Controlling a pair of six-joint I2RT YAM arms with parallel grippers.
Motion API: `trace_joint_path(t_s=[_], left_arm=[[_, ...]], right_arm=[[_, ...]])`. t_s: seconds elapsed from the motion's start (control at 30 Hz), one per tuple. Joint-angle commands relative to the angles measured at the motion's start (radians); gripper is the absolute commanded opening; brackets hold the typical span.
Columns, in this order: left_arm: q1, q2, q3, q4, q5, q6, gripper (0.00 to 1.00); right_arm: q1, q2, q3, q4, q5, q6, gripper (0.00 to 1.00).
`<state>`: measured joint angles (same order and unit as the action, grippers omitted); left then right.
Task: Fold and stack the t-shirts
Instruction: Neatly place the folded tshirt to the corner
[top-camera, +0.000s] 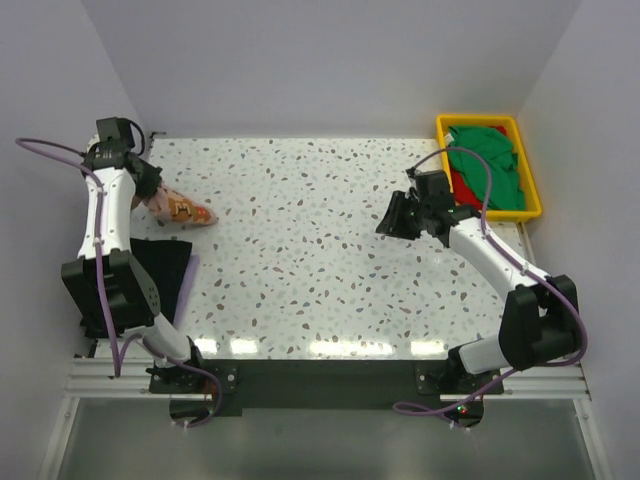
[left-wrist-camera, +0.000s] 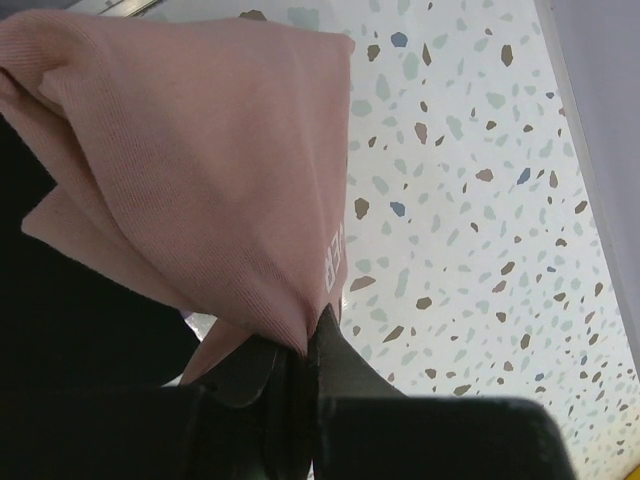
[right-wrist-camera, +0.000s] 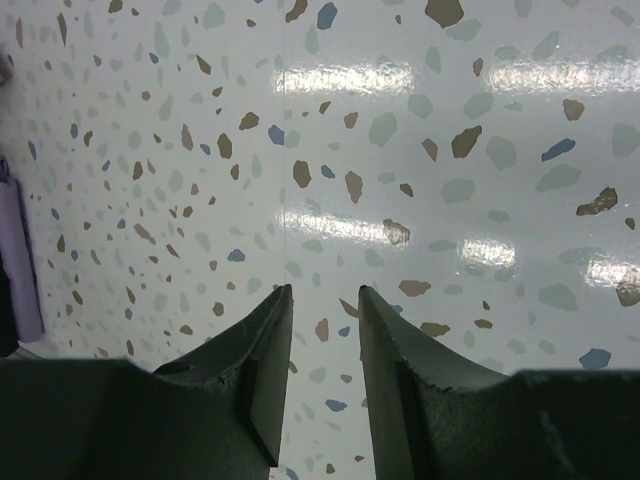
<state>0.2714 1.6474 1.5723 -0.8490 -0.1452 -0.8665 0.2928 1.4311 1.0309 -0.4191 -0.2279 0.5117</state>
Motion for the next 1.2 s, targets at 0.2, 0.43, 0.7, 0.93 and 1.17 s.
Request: trace_joint_path(t_s=[0.2, 0.43, 0.7, 0.93, 1.17], left_arm=[[0.018, -0.009, 0.159, -0.071, -0.031, 0.070, 0.00], [0.032, -0.070, 0.177, -0.113, -0.083, 0.092, 0.00], [0.046, -0.141, 0.124, -0.116, -0.114, 0.109, 0.00], [0.049, -0.179, 0.120, -0.134, -0.142, 0.123, 0.00], [0.055, -0.227, 0.091, -0.151, -0.168, 0.130, 0.00]], right_arm=[[0.005, -0.035, 0.011, 0.005, -0.025, -0.007, 0.37], [0.003, -0.029, 0.006, 0.006, -0.027, -0.009, 0.37], [0.005, -0.046, -0.006, 0.014, -0.033, -0.006, 0.36], [0.008, -0.060, -0.017, 0.014, -0.031, -0.007, 0.36], [0.011, -0.069, -0.022, 0.011, -0.036, -0.007, 0.36]])
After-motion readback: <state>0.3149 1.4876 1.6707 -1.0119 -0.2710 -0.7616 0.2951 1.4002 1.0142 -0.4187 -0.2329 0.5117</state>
